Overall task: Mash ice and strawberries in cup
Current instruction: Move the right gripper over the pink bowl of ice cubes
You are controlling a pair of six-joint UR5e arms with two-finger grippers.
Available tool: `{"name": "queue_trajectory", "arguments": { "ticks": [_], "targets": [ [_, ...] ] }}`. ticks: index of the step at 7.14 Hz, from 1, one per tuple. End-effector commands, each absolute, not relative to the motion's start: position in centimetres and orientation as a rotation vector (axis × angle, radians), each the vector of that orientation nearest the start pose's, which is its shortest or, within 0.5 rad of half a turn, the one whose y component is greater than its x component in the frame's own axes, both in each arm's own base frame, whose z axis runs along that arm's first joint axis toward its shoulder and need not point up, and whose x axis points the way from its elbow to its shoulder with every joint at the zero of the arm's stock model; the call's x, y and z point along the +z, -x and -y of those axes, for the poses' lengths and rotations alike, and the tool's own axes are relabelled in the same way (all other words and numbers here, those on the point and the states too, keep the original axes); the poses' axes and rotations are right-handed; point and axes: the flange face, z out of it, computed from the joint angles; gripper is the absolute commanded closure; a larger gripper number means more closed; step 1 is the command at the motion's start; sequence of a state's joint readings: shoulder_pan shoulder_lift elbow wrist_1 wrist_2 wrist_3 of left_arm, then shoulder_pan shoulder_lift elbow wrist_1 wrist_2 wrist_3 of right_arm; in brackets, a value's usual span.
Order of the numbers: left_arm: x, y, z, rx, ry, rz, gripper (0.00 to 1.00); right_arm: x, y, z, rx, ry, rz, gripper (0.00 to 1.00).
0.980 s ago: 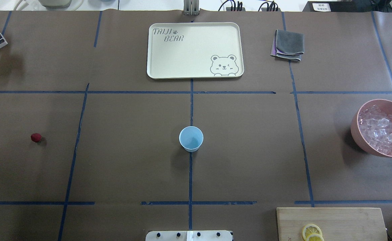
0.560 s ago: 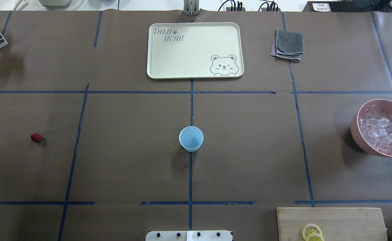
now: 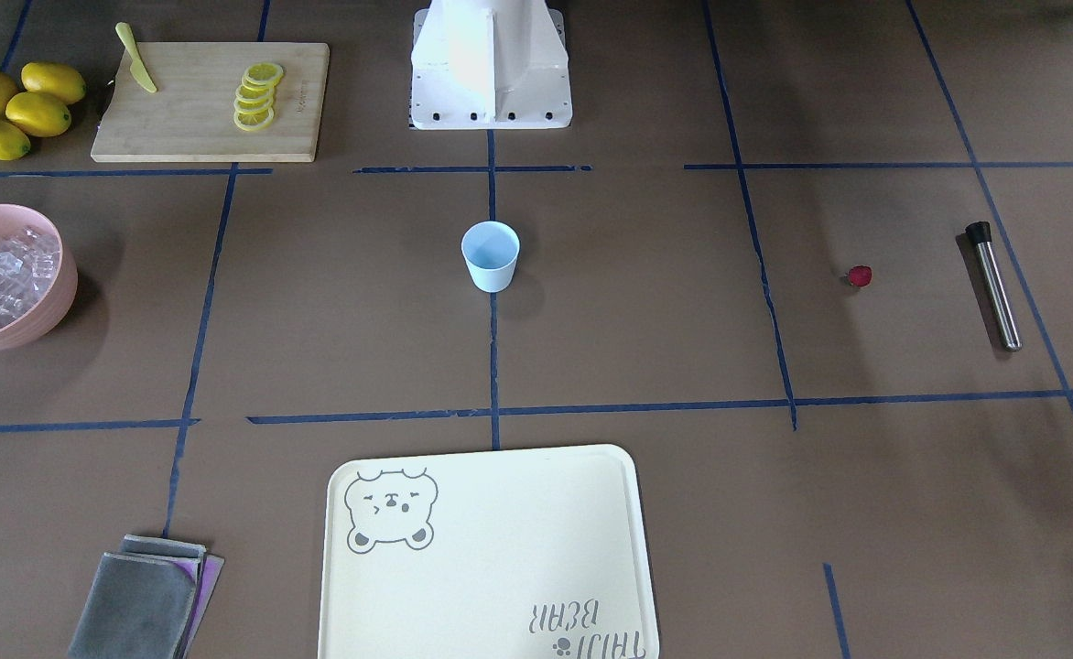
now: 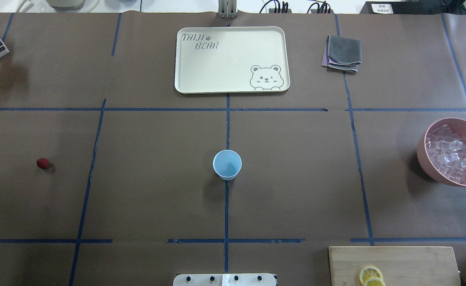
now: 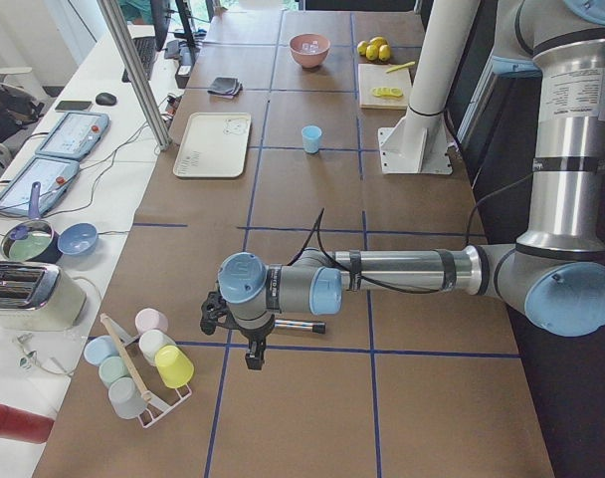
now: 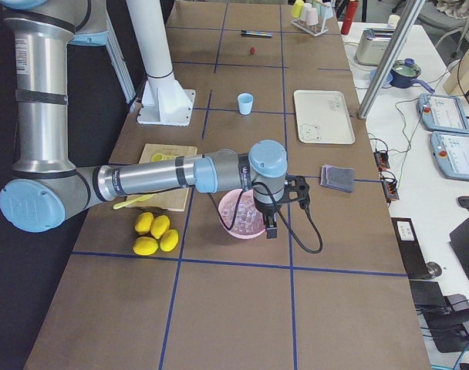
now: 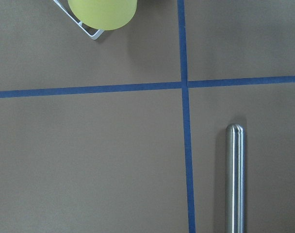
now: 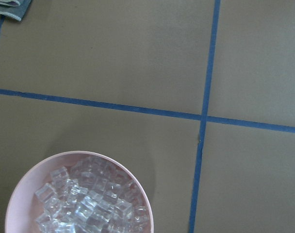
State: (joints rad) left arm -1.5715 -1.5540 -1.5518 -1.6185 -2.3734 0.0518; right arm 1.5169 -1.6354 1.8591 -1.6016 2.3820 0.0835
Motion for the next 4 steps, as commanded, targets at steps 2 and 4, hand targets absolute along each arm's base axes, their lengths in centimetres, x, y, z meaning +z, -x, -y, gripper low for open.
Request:
{"name": "queue_trajectory", "arguments": {
  "ticks": [2,4],
  "targets": [
    [66.7,6.5,48.6,0.051,-0.041,-0.803,0.0,51.9,0.6,41.6,0.006,-0.1,0.795,0.05],
    [66.7,6.5,48.6,0.052,-0.042,-0.803,0.0,52.3,2.8,41.4,-0.042,-0.078,0.794,0.15]
  ]
}}
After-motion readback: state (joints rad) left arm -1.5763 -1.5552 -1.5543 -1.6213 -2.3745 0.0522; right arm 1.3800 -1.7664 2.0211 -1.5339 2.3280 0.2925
